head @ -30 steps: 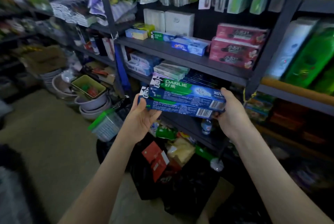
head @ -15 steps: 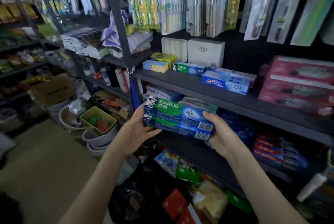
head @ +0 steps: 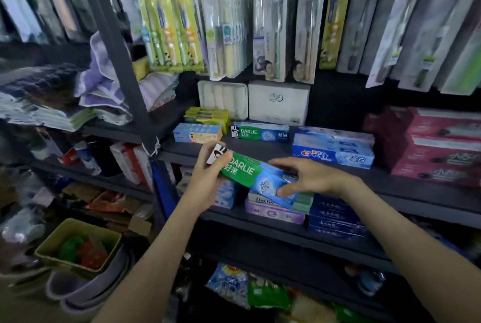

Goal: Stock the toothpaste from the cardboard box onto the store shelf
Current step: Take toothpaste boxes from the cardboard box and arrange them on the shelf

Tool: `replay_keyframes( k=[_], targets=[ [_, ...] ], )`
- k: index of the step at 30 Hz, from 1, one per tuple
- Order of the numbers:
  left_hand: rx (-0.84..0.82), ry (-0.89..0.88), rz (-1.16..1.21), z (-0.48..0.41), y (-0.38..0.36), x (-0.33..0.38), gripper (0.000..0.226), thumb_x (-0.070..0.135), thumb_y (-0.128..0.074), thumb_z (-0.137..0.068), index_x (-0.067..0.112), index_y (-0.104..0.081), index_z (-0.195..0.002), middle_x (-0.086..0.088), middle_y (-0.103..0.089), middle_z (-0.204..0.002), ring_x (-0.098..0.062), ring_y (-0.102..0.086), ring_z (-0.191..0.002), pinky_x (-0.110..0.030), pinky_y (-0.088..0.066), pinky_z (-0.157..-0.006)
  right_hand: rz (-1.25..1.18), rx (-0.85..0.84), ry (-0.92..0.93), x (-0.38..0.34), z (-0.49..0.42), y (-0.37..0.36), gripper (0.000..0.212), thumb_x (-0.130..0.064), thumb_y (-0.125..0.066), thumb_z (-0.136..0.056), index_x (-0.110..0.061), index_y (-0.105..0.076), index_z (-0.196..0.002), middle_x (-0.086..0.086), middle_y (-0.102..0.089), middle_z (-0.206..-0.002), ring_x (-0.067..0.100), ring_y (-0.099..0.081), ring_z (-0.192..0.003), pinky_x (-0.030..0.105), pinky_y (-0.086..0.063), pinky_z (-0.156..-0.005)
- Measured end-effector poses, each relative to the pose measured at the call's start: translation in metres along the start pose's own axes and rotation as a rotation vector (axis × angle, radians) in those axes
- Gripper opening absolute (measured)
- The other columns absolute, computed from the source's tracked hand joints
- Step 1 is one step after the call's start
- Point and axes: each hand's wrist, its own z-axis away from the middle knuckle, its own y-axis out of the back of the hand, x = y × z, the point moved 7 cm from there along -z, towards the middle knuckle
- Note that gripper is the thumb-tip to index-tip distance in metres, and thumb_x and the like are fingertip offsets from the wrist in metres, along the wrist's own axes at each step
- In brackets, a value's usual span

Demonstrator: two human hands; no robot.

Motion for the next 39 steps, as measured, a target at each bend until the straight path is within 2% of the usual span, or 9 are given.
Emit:
replay_keyframes(
  k=[4, 7, 10, 13, 17, 28, 31, 33, 39],
  targets=[
    [-0.145, -0.086, -0.383, -0.058, 0.025, 0.01, 0.037, 0.04, -0.066, -0.089, 0.044, -0.054, -0.123, 0.018, -0.044, -0.137, -0.011, -0.045, -0.125, -0.034, -0.041, -0.099, 0.093, 0.127, -0.049, 0.0, -0.051, 0.021, 0.082, -0.031, -0.076, -0.08, -0.025, -0.032, -0.148, -0.007, -0.037, -0.142, 0.004, -0.037, -0.126, 0.016, -0.029, -0.102],
    [-0.18, -0.076, -0.637, -0.096, 0.037, 0.005, 0.036, 0.051, -0.064, -0.085, 0.059, -0.05, -0.117, 0.008, -0.045, -0.141, -0.016, -0.048, -0.122, -0.033, -0.04, -0.096, 0.274, 0.209, -0.102, 0.014, -0.08, 0.032, 0.082, -0.033, -0.073, -0.083, -0.025, -0.026, -0.15, 0.002, -0.031, -0.15, 0.014, -0.031, -0.135, 0.021, -0.026, -0.106],
    [-0.247, -0.034, -0.861, -0.122, 0.04, -0.019, 0.056, 0.038, -0.059, -0.094, 0.042, -0.033, -0.143, -0.001, -0.038, -0.151, -0.022, -0.039, -0.135, -0.028, -0.037, -0.093, 0.468, 0.178, -0.178, 0.036, -0.102, 0.03, 0.081, -0.035, -0.067, -0.088, -0.023, -0.02, -0.152, 0.006, -0.022, -0.156, 0.022, -0.021, -0.142, 0.029, -0.018, -0.114],
    [-0.23, -0.144, -1.043, -0.136, 0.035, -0.035, 0.065, 0.022, -0.05, -0.1, 0.031, -0.014, -0.153, -0.001, -0.021, -0.159, -0.022, -0.024, -0.144, -0.035, -0.034, -0.108, 0.587, 0.188, -0.193, 0.049, -0.118, 0.029, 0.076, -0.039, -0.062, -0.091, -0.025, -0.019, -0.152, 0.004, -0.021, -0.158, 0.022, -0.02, -0.143, 0.036, -0.015, -0.118],
    [-0.291, -0.333, -1.376, -0.156, 0.02, -0.053, 0.046, 0.018, -0.04, -0.104, 0.026, -0.035, -0.148, -0.008, -0.021, -0.159, -0.026, -0.016, -0.147, -0.04, -0.03, -0.112, 0.727, 0.302, -0.239, 0.055, -0.121, 0.035, 0.066, -0.034, -0.052, -0.096, -0.027, -0.018, -0.152, -0.005, -0.019, -0.159, 0.014, -0.016, -0.145, 0.035, -0.004, -0.118],
    [-0.253, -0.359, -1.576, -0.18, -0.006, -0.048, 0.052, 0.009, -0.042, -0.1, 0.019, -0.032, -0.149, -0.013, -0.02, -0.159, -0.03, -0.015, -0.147, -0.038, -0.021, -0.115, 0.887, 0.459, -0.34, 0.044, -0.123, 0.033, 0.063, -0.027, -0.048, -0.098, -0.013, -0.018, -0.151, 0.004, -0.024, -0.156, 0.02, -0.02, -0.144, 0.043, -0.01, -0.116],
    [-0.204, -0.359, -1.534, -0.149, -0.026, -0.035, 0.052, 0.022, -0.043, -0.101, 0.015, -0.028, -0.151, -0.017, -0.016, -0.159, -0.033, -0.015, -0.146, -0.041, -0.017, -0.117, 0.894, 0.595, -0.225, 0.021, -0.096, 0.025, 0.064, -0.023, -0.077, -0.076, -0.006, -0.052, -0.132, 0.012, -0.057, -0.13, 0.028, -0.054, -0.121, 0.047, -0.041, -0.1],
    [-0.253, -0.416, -1.458, -0.114, -0.056, -0.031, 0.051, 0.026, -0.046, -0.1, 0.013, -0.035, -0.148, -0.017, -0.024, -0.156, -0.034, -0.023, -0.143, -0.042, -0.024, -0.114, 0.881, 0.704, -0.14, 0.011, -0.059, 0.018, 0.059, -0.022, -0.085, -0.065, -0.006, -0.063, -0.117, 0.009, -0.066, -0.111, 0.029, -0.064, -0.1, 0.042, -0.051, -0.085],
    [-0.582, -0.575, -1.264, 0.008, -0.184, -0.047, 0.05, 0.03, -0.048, -0.099, 0.013, -0.039, -0.145, -0.007, -0.036, -0.151, -0.024, -0.035, -0.137, -0.034, -0.031, -0.109, 0.844, 0.806, -0.245, 0.015, 0.106, 0.022, 0.047, -0.024, -0.047, -0.08, -0.008, -0.059, -0.123, 0.006, -0.063, -0.113, 0.023, -0.054, -0.101, 0.033, -0.04, -0.083]
  ],
)
